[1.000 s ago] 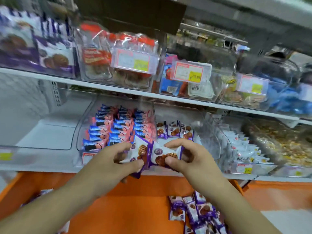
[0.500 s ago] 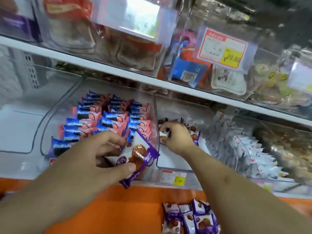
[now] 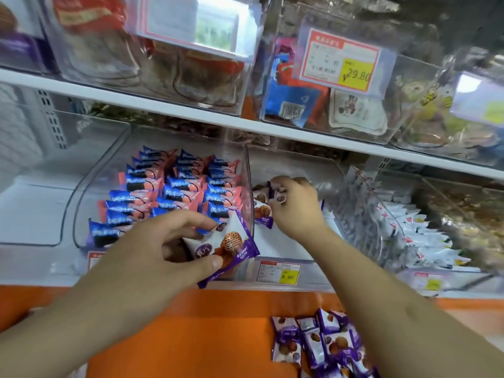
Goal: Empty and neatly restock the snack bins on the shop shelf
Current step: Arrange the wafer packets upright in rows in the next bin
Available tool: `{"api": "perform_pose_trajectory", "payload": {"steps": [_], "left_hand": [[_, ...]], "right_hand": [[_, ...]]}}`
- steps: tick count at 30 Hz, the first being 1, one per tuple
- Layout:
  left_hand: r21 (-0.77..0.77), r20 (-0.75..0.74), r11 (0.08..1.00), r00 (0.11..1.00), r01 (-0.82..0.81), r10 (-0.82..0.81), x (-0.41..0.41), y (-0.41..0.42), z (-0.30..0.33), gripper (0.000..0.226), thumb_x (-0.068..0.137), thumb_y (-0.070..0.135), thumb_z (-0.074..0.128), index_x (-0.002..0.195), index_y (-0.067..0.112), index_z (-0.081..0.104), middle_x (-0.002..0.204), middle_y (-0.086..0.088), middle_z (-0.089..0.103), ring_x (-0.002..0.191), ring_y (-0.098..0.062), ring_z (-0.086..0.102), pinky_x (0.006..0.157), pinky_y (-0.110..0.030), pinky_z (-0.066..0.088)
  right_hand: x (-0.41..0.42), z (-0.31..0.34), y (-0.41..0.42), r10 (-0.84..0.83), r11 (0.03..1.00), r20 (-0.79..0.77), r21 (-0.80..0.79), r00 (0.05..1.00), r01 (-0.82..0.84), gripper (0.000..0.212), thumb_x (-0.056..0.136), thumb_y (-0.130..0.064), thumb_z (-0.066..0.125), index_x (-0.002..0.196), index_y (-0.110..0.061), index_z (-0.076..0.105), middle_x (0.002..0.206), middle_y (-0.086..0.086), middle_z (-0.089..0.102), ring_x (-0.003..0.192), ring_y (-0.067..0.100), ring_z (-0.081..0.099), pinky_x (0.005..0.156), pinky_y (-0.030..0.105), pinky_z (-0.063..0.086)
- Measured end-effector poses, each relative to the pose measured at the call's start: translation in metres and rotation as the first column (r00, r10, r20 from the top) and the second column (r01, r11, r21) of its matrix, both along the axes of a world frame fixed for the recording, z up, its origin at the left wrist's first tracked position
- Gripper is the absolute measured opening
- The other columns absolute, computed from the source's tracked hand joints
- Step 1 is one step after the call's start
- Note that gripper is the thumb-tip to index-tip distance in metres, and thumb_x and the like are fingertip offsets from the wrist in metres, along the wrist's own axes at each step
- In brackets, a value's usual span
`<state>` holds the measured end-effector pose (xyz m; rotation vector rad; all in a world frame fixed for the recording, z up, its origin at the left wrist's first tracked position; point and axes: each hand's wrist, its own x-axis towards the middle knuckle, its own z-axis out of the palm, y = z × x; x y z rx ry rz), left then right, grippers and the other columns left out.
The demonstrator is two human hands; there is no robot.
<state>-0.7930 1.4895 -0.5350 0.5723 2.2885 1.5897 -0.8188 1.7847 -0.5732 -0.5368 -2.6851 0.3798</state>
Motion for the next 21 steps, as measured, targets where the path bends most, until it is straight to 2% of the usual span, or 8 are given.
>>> {"api": "perform_pose_trajectory", "payload": {"steps": [3, 6, 9, 11, 14, 16, 18, 21], "left_hand": [[-0.016, -0.012, 1.000, 1.000, 0.001, -0.001, 0.007, 0.003, 0.006, 0.043, 0.072, 0.028, 0.092, 0.106, 0.042, 0.071, 0.097, 0.034, 0.072, 0.086, 0.005, 0.072, 0.079, -0.028, 0.059], [-0.013, -0.059, 1.000, 0.998, -0.008, 0.007, 0.014, 0.006, 0.009, 0.038, 0.073, 0.023, 0.093, 0.102, 0.033, 0.072, 0.092, 0.029, 0.074, 0.083, -0.004, 0.073, 0.072, -0.022, 0.058], [0.014, -0.091, 0.999, 0.995, 0.030, -0.028, 0.019, 0.009, 0.010, 0.033, 0.076, 0.018, 0.091, 0.100, 0.030, 0.071, 0.089, 0.023, 0.077, 0.082, -0.004, 0.074, 0.072, -0.018, 0.057], [0.029, -0.125, 0.998, 0.990, 0.064, -0.060, 0.024, 0.012, 0.009, 0.034, 0.078, 0.020, 0.089, 0.102, 0.033, 0.069, 0.092, 0.022, 0.077, 0.087, -0.004, 0.073, 0.079, -0.022, 0.057], [-0.030, -0.279, 0.996, 0.956, 0.081, -0.086, 0.023, 0.023, 0.006, 0.041, 0.083, 0.030, 0.085, 0.113, 0.044, 0.062, 0.106, 0.034, 0.068, 0.101, 0.008, 0.062, 0.082, -0.010, 0.047], [-0.175, -0.425, 0.981, 0.893, 0.082, -0.150, 0.017, 0.034, 0.004, 0.057, 0.088, 0.045, 0.077, 0.135, 0.054, 0.046, 0.122, 0.039, 0.053, 0.115, 0.015, 0.048, 0.090, -0.007, 0.038], [-0.327, -0.553, 0.942, 0.794, 0.073, -0.253, 0.007, 0.043, -0.002, 0.075, 0.093, 0.055, 0.065, 0.153, 0.054, 0.020, 0.147, 0.036, 0.032, 0.137, 0.011, 0.025, 0.113, -0.021, 0.025], [-0.561, -0.563, 0.826, 0.703, 0.061, -0.435, -0.003, 0.049, -0.020, 0.085, 0.099, 0.064, 0.045, 0.159, 0.050, -0.013, 0.163, 0.038, -0.014, 0.151, 0.005, -0.010, 0.123, -0.035, 0.002]], "right_hand": [[0.051, 0.040, -0.034, 0.114, 0.886, -0.246, -0.412, 0.962, -0.211, 0.017, 0.103, -0.024, 0.061, 0.113, -0.026, 0.074, 0.108, -0.008, 0.073, 0.103, 0.012, 0.067, 0.088, 0.032, 0.052], [0.102, 0.064, -0.066, 0.408, 0.669, -0.239, -0.579, 0.881, -0.467, 0.019, 0.100, -0.020, 0.069, 0.117, -0.028, 0.074, 0.109, -0.001, 0.072, 0.100, 0.017, 0.068, 0.077, 0.030, 0.054], [0.119, 0.060, -0.073, 0.466, 0.737, -0.109, -0.502, 0.878, -0.454, 0.034, 0.086, -0.018, 0.086, 0.112, -0.036, 0.073, 0.100, -0.002, 0.067, 0.089, 0.016, 0.066, 0.073, 0.042, 0.058], [0.122, 0.056, -0.069, 0.414, 0.773, -0.111, -0.482, 0.903, -0.413, 0.032, 0.083, -0.014, 0.088, 0.102, -0.035, 0.073, 0.093, -0.003, 0.067, 0.080, 0.011, 0.065, 0.069, 0.037, 0.058], [0.128, 0.056, -0.054, 0.294, 0.777, -0.189, -0.524, 0.937, -0.349, 0.025, 0.084, -0.015, 0.087, 0.094, -0.033, 0.073, 0.084, -0.003, 0.067, 0.065, 0.008, 0.059, 0.062, 0.029, 0.053], [0.126, 0.052, -0.035, 0.201, 0.810, -0.216, -0.511, 0.956, -0.286, 0.023, 0.085, -0.017, 0.086, 0.094, -0.032, 0.072, 0.086, 0.002, 0.070, 0.066, 0.017, 0.064, 0.066, 0.042, 0.059], [0.118, 0.044, -0.013, 0.122, 0.852, -0.209, -0.479, 0.970, -0.210, 0.023, 0.086, -0.017, 0.086, 0.093, -0.033, 0.071, 0.083, 0.007, 0.071, 0.067, 0.024, 0.068, 0.071, 0.049, 0.061], [0.095, 0.028, 0.014, 0.059, 0.923, -0.133, -0.370, 0.989, -0.104, 0.023, 0.085, -0.018, 0.086, 0.090, -0.032, 0.069, 0.077, -0.001, 0.071, 0.066, 0.015, 0.065, 0.071, 0.042, 0.060]]}}
